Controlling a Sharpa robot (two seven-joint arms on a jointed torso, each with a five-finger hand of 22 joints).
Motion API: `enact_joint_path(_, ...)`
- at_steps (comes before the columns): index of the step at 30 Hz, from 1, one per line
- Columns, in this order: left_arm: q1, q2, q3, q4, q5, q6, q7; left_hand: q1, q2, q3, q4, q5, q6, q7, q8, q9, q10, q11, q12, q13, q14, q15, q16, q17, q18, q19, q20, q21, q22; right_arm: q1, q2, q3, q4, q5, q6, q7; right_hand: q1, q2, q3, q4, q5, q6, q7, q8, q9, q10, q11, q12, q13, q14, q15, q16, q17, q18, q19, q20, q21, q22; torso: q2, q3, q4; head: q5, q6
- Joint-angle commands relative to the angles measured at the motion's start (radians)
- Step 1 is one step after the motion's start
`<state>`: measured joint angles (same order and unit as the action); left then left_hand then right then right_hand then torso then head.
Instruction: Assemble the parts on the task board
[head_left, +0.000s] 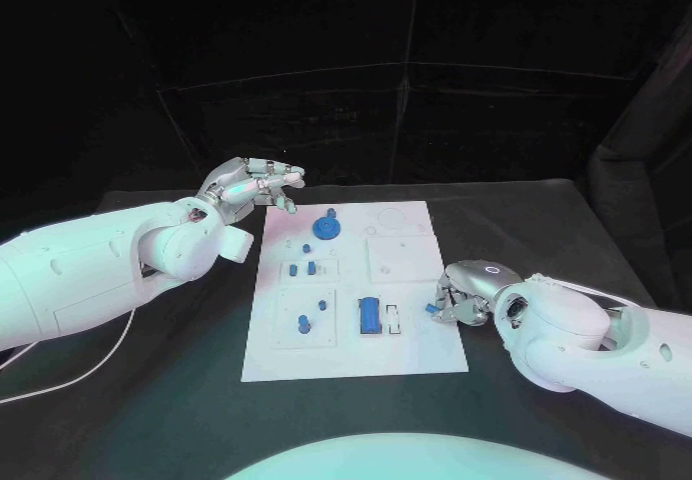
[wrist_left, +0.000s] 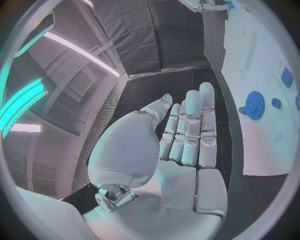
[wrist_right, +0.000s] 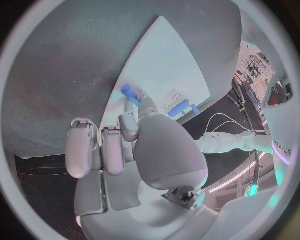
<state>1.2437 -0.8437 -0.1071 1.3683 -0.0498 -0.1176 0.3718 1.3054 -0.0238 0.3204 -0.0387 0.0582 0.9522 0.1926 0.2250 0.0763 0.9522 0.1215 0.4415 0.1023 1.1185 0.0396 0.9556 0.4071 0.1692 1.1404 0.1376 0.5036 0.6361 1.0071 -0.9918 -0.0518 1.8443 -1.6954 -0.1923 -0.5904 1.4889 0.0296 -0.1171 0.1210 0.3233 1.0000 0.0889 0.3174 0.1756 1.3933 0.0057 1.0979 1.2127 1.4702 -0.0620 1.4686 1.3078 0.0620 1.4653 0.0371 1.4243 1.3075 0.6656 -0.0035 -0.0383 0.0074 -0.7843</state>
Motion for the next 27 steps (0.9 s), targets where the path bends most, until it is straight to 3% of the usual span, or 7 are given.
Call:
enact_joint_path(1,0.002,-0.001,0.001,0.002,0.003,0.012,0.011,0.009,0.004,-0.001,-0.004,0.007,-0.006,0.000,0.005,-0.002,-0.008,0.000,0.006,-0.001,-0.005,0.000,0.007,-0.001,0.013,0.007,0.000,-0.004,-0.002,-0.010,-0.007,-0.010,0.002,0.043,-0.013,-0.042,-0.024,-0.004,0.017,0.007,0.040,0.010,0.000,-0.006,-0.005,-0.003,-0.002,0.006,0.009,0.067,-0.004,0.005,0.099,-0.012,0.017,0.003,0.007,0.034,-0.001,0.0004,-0.0006,0.007,0.003)
enact_joint_path(4,0.001,0.000,0.001,0.001,0.003,0.013,0.010,0.009,0.004,-0.001,-0.004,0.007,-0.006,0.000,0.005,-0.002,-0.008,0.000,0.006,-0.001,-0.005,0.000,0.007,-0.001,0.013,0.007,0.000,-0.004,-0.002,-0.010,-0.014,-0.010,0.021,0.090,-0.078,-0.034,-0.030,-0.009,0.028,0.012,0.056,0.015,-0.001,-0.011,-0.007,0.001,-0.003,0.010,0.013,0.069,-0.005,0.009,0.105,-0.014,0.020,0.002,0.011,0.041,0.000,0.0004,0.0000,0.008,0.003)
enact_joint_path(8,0.001,0.001,0.001,0.001,0.003,0.014,0.010,0.009,0.004,-0.001,-0.004,0.007,-0.006,0.000,0.005,-0.002,-0.008,0.000,0.006,-0.001,-0.005,0.000,0.007,-0.001,0.013,0.007,0.000,-0.004,-0.002,-0.010,-0.024,-0.010,0.039,0.142,-0.167,-0.014,-0.061,-0.032,0.040,0.037,0.117,0.024,-0.002,-0.020,-0.010,0.007,-0.004,0.019,0.020,0.070,-0.006,0.012,0.111,-0.015,0.022,0.002,0.015,0.047,-0.001,-0.0011,0.0019,0.006,0.004)
enact_joint_path(13,0.001,0.001,0.001,0.001,0.003,0.013,0.010,0.009,0.004,-0.001,-0.004,0.007,-0.006,0.000,0.005,-0.002,-0.008,0.000,0.006,-0.001,-0.005,0.000,0.007,-0.001,0.013,0.007,0.000,-0.004,-0.002,-0.010,-0.035,-0.009,0.062,0.214,-0.252,0.002,-0.088,-0.062,0.061,0.063,0.186,0.036,-0.005,-0.030,-0.012,0.012,-0.006,0.022,0.025,0.071,-0.008,0.015,0.116,-0.015,0.024,-0.001,0.017,0.052,0.001,-0.0003,0.0002,0.008,0.004)
enact_joint_path(27,0.001,0.000,0.000,0.003,0.003,0.013,0.012,0.008,0.004,-0.001,-0.004,0.007,-0.007,0.001,0.006,-0.002,-0.009,0.001,0.007,-0.001,-0.006,0.000,0.007,-0.002,0.012,0.007,0.001,-0.004,-0.002,-0.009,-0.011,-0.009,0.081,0.358,-0.285,0.024,-0.096,-0.075,0.072,0.072,0.186,0.045,-0.006,-0.032,-0.011,0.014,-0.007,0.022,0.026,0.071,-0.009,0.016,0.117,-0.015,0.024,-0.002,0.017,0.052,0.001,-0.0001,0.0003,0.009,-0.002)
